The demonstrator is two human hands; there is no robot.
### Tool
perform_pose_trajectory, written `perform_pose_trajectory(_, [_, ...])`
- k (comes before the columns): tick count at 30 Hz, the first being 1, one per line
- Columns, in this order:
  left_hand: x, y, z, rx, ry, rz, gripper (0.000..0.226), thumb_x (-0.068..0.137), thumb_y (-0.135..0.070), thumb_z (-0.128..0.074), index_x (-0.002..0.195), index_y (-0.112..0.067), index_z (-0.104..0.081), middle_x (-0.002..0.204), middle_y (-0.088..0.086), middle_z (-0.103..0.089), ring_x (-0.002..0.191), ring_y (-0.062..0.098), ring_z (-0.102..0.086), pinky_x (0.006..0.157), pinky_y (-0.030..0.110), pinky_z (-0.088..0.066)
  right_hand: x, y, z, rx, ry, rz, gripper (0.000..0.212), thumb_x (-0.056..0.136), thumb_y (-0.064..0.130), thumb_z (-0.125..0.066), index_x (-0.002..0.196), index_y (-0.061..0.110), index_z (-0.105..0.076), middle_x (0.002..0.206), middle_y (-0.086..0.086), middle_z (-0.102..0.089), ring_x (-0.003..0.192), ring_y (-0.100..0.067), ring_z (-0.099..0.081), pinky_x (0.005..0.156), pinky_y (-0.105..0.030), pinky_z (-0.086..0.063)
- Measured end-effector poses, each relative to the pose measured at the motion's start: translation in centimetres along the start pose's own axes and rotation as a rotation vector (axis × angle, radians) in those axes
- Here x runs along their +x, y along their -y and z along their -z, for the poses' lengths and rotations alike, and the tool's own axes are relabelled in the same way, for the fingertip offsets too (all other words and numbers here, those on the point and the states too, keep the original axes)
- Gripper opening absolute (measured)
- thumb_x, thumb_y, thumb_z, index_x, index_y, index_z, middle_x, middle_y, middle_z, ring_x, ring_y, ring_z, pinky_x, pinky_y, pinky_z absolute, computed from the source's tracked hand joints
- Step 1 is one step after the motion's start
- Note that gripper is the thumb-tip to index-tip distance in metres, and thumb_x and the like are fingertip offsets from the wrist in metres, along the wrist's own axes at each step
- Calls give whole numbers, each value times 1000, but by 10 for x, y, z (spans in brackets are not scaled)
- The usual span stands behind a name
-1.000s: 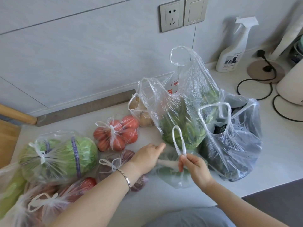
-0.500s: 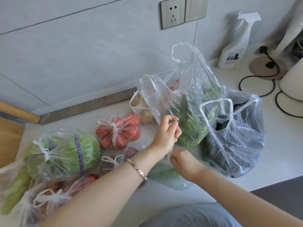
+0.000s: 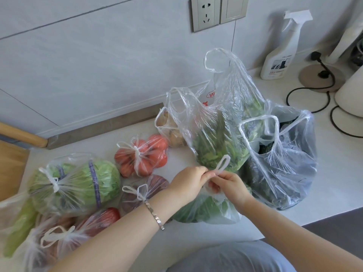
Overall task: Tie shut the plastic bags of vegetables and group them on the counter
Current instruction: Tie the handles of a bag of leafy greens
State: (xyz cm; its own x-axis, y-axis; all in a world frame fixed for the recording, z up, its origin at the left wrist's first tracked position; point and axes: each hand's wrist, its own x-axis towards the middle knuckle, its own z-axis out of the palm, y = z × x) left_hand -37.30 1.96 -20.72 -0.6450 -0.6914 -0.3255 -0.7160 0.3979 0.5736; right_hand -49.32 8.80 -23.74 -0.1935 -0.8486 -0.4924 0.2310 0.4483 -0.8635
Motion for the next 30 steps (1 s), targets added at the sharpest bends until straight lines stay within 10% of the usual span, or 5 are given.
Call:
perform_pose_trajectory(3, [-4,12,-2,-18,-88,-38,34,93,-25,-51,73,-1,-64,72,12,-57,71,25,-54,69,34,-41,4,-3,4,6,-45,-71,20,89,11,-57,75,6,-70,62,-3,-65,56,-11,-57,66,-24,-50])
perform_pose_trajectory(14, [-6,5,-4,-5,87,95,18,91,-17,-46,100,-10,-60,99,7,-63,87,20,-55,70,24,-37,6,-6,11,-326,-27,19,18,87,14,-59,77,8,-72,85,-21,-70,77,-22,-61,80,-39,-50])
perform_pose_trajectory(21, [4,-2,-18,-214,142,241,40,94,-30,-46,60,-8,-47,54,-1,-35,50,12,-32,48,24,-23,4,-6,14,-321,-100,62,17,88,13,-58,83,4,-71,77,-12,-69,70,-14,-59,72,-26,-49])
perform_pose_trajectory(30, [-3,11,-25,-409,87,352,21,76,-33,-73,71,-14,-65,69,6,-53,65,16,-46,57,26,-34,4,-26,3,-156,-313,-126,24,89,17,-56,80,-1,-69,64,-3,-65,64,-17,-60,62,-22,-46])
